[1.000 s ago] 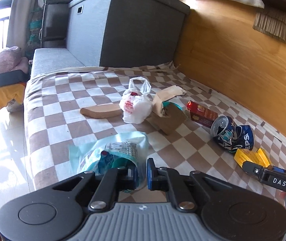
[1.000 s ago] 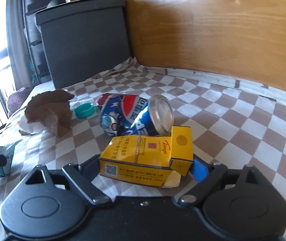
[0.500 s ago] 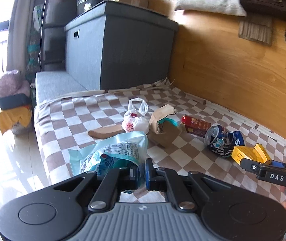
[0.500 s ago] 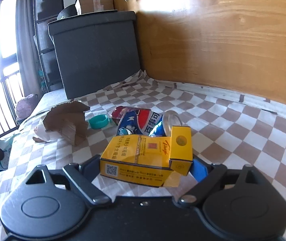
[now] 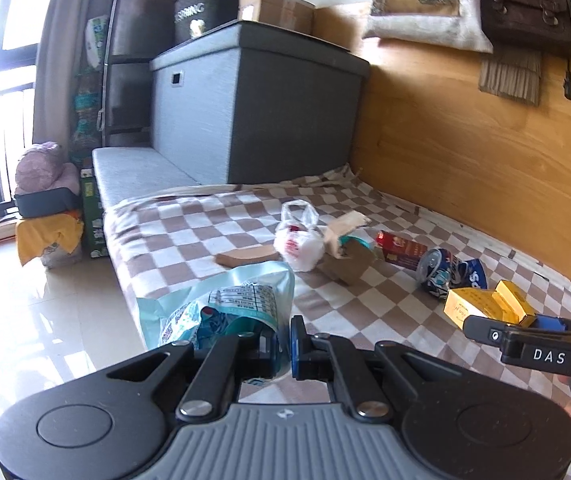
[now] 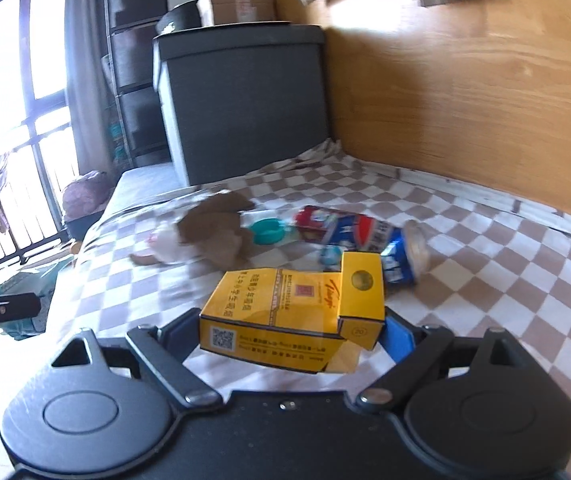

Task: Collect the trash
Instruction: 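Close the left tool on the teal wrapper while the right tool holds the yellow box, then carry the teal wrapper and yellow box over the wastebasket with both tools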

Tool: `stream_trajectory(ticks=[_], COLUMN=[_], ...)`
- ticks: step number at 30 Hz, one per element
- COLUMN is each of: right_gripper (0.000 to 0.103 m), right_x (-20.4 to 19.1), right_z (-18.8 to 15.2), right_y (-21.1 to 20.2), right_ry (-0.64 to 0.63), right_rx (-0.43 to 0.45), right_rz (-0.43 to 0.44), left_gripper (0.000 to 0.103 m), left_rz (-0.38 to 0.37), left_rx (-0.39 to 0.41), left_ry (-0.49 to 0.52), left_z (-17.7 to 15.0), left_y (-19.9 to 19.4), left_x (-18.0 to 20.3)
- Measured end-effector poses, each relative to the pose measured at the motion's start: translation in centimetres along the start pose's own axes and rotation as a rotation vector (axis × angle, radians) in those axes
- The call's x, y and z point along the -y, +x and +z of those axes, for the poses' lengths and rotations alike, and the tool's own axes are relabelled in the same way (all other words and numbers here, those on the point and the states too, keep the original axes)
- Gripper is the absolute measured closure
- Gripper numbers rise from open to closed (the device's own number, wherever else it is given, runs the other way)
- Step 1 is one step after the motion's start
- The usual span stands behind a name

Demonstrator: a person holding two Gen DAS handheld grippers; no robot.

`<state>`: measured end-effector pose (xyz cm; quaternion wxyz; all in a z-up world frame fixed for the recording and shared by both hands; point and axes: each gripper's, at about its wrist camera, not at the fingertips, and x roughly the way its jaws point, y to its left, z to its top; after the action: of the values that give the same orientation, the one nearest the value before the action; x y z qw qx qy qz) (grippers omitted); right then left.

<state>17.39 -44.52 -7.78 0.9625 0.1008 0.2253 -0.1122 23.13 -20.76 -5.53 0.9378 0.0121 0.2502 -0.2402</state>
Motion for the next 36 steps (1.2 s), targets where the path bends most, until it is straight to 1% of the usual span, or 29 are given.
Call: stream_trajectory(ticks=[6,18,28,36], right_gripper=[0.011,0.011,0.011,0.011], right_x=[-4.1,-14.2,-22.5,-27.1], right_z=[0.5,0.6,-1.5,-4.2], right_y=[-0.6,-0.8,0.4,1.7], right_ry=[-0.043,-0.164,-0.254,-0.307], right_rx=[-0.012,-0.034,-0.089,-0.149], right_rz=[0.026,0.118,0.209,0.261], left_gripper=[0.097,0.097,0.097,0.097], left_rz=[0.042,0.140,0.229,0.269], left_rx=[0.002,0.001,-0.024,-0.072], left_ry=[-0.034,-0.143,-0.242,-0.322], left_z=[-0.2,-1.8,-4.8,-8.3], left_y=[-2.3,-7.0,-9.4,-9.3], left_x=[-3.2,-12.2,-19.4,-23.4])
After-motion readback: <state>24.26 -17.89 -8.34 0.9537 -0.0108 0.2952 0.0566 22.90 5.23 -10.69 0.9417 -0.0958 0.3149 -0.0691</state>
